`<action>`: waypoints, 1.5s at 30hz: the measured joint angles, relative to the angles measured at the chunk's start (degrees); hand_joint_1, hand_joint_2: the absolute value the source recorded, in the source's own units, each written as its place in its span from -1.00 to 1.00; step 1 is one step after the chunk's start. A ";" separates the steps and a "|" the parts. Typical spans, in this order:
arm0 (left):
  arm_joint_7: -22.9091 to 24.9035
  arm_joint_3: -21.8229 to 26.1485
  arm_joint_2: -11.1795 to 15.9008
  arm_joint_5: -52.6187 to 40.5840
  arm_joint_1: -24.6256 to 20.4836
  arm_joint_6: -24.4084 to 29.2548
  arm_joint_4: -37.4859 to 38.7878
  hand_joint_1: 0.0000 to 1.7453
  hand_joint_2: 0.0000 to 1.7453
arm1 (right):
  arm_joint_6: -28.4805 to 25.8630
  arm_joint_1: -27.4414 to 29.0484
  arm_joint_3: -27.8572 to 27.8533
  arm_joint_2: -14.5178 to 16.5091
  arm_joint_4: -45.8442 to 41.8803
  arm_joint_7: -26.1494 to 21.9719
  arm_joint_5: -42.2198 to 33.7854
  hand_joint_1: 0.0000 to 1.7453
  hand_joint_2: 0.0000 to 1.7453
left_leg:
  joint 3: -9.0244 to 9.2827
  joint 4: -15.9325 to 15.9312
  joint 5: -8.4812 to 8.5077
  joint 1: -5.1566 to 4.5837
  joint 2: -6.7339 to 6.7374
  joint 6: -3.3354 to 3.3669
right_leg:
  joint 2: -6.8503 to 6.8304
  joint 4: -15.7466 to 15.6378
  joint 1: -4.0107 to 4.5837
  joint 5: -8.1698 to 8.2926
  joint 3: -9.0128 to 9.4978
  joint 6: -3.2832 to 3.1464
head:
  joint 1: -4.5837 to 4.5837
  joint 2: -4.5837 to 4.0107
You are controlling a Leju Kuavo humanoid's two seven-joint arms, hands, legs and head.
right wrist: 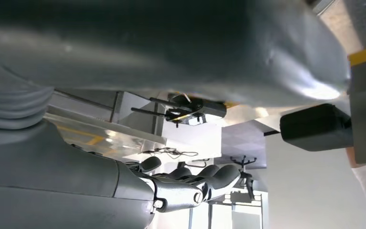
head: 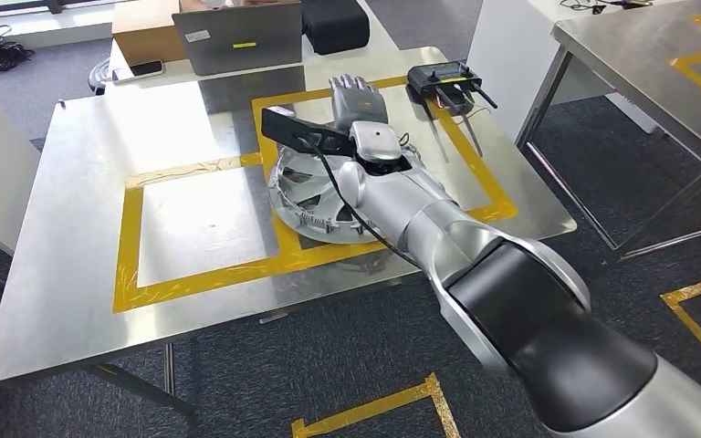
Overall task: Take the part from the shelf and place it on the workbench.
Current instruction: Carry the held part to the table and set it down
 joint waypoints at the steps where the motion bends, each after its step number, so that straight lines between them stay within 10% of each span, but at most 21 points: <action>1: 0.01 0.00 0.00 0.07 0.00 0.00 0.00 -1.00 -1.00 | -0.34 0.03 -0.37 0.16 -0.03 -0.39 -0.41 -1.00 -1.00 | 0.00 0.00 0.00 0.00 0.00 0.00 | 0.00 0.00 0.00 0.00 0.00 0.00 | 0.00 0.00; 39: 0.98 -1.38 0.01 -2.50 -1.34 0.00 -0.10 -1.00 -1.00 | -0.19 -6.44 -7.20 -0.12 -2.39 2.78 5.21 -1.00 -1.00 | 0.09 0.40 -0.18 -0.19 0.08 0.86 | -0.02 0.11 -0.34 -0.14 0.27 0.81 | -0.02 0.00; 45: 1.14 -1.34 -0.07 -2.03 -1.18 0.00 -0.15 -1.00 -1.00 | -0.14 -5.96 -7.20 0.28 -2.38 2.72 5.54 -1.00 -1.00 | 0.10 0.07 0.59 0.39 0.39 1.56 | -0.28 15.47 -0.67 -9.16 -5.39 1.81 | 0.34 0.00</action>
